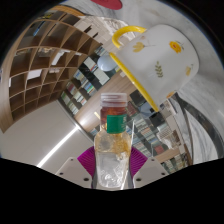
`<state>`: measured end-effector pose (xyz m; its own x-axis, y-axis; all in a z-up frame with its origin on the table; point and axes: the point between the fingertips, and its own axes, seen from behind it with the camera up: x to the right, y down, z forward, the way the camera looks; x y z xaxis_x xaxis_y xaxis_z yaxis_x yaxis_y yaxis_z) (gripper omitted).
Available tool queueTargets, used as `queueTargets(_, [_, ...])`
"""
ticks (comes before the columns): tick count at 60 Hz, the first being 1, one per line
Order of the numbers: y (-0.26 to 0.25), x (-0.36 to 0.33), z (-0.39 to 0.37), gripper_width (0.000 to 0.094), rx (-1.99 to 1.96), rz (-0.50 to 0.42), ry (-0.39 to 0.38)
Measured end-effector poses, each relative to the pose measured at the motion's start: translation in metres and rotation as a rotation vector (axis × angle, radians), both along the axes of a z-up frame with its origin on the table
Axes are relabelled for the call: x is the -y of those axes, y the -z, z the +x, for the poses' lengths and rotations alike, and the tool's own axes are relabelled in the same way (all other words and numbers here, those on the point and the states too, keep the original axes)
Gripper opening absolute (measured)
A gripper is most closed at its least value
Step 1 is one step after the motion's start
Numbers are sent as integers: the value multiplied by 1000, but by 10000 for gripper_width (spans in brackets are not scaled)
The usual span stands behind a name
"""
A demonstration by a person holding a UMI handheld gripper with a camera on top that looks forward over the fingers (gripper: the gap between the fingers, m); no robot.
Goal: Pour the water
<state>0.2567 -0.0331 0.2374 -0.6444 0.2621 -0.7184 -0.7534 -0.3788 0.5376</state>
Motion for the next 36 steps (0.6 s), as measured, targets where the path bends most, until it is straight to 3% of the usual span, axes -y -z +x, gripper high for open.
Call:
queueTargets(15, [-5, 0, -10, 409, 42, -10, -73])
queueTargets(21, [-25, 10, -14, 409, 292, -8, -18])
queueTargets(27, [-65, 19, 5, 405, 685, 33, 130])
queueTargets(36, [-129, 35, 68, 409, 1217, 98, 494])
